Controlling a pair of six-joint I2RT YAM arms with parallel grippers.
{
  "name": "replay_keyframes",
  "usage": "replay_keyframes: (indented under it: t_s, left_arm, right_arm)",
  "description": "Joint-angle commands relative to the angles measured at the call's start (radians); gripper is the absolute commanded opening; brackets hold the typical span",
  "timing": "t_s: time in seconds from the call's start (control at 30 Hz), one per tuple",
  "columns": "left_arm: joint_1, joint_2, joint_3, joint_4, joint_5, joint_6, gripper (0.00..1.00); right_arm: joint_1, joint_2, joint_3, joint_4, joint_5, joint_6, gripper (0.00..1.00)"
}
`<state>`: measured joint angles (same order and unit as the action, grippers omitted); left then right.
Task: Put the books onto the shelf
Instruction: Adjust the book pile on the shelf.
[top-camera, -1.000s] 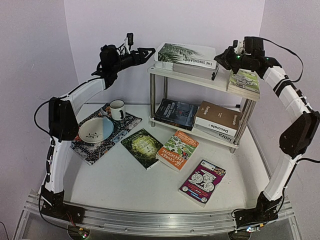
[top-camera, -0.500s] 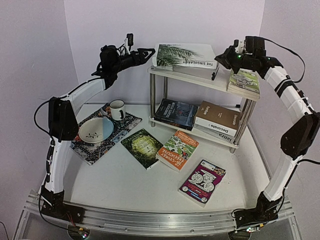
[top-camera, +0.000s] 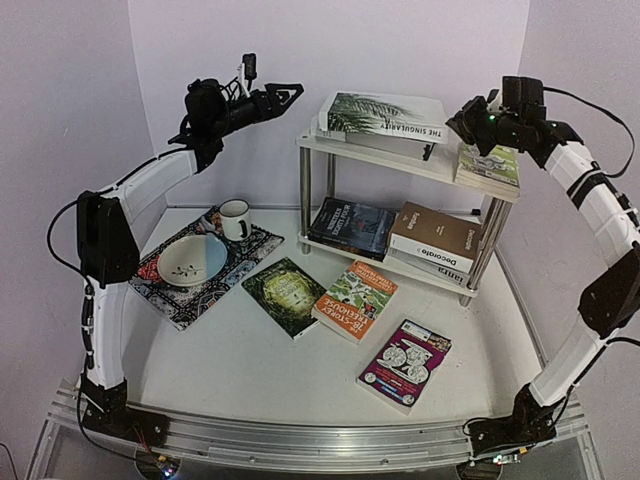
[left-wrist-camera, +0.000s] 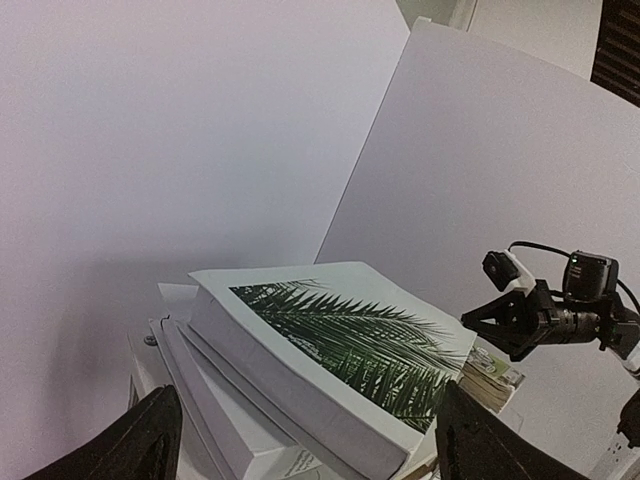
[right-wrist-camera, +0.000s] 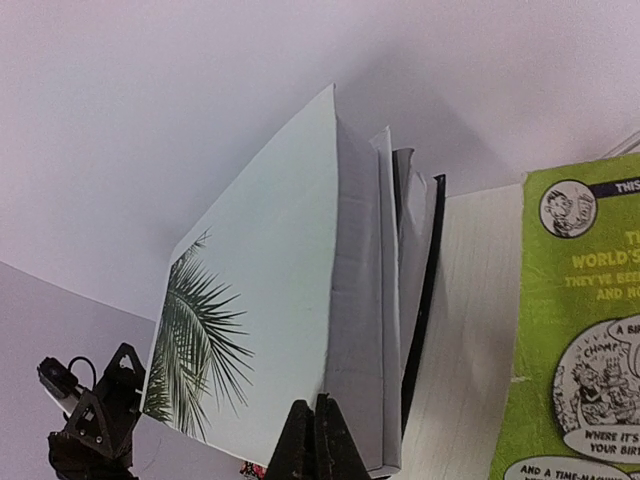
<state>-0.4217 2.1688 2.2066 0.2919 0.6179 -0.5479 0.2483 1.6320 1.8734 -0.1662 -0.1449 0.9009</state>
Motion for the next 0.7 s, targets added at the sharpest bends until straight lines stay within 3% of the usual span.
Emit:
replay_keyframes:
  t_s: [0.0, 0.2, 0.37, 0.43, 0.53, 0.67]
  left_arm:
    - [-0.001, -0.076, -0.029, 0.042, 0.002, 0.014, 0.89]
    - [-0.025, -0.115, -0.096, 0.046, -0.014, 0.063, 0.88]
    - [-0.056, -0.166, -0.181, 0.047, -0.077, 0.172, 0.82]
    - [-0.058, -0.172, -0.204, 0.047, -0.101, 0.199, 0.76]
    - [-0.059, -0.16, -0.211, 0.047, -0.115, 0.214, 0.64]
    - [-0.058, -0.137, -0.201, 0.047, -0.112, 0.211, 0.55]
  right_arm:
    - [0.035, -0.054, -0.025, 0.05, 0.078, 0.05, 0.0]
    - [0.104, -0.072, -0.08, 0.094, 0.196, 0.105, 0.0]
    - [0.158, -0.085, -0.109, 0.13, 0.289, 0.111, 0.0]
    - [0.165, -0.088, -0.117, 0.138, 0.3, 0.11, 0.07]
    - [0.17, -0.092, -0.131, 0.156, 0.298, 0.108, 0.3]
    - [0.171, -0.095, -0.136, 0.157, 0.296, 0.097, 0.33]
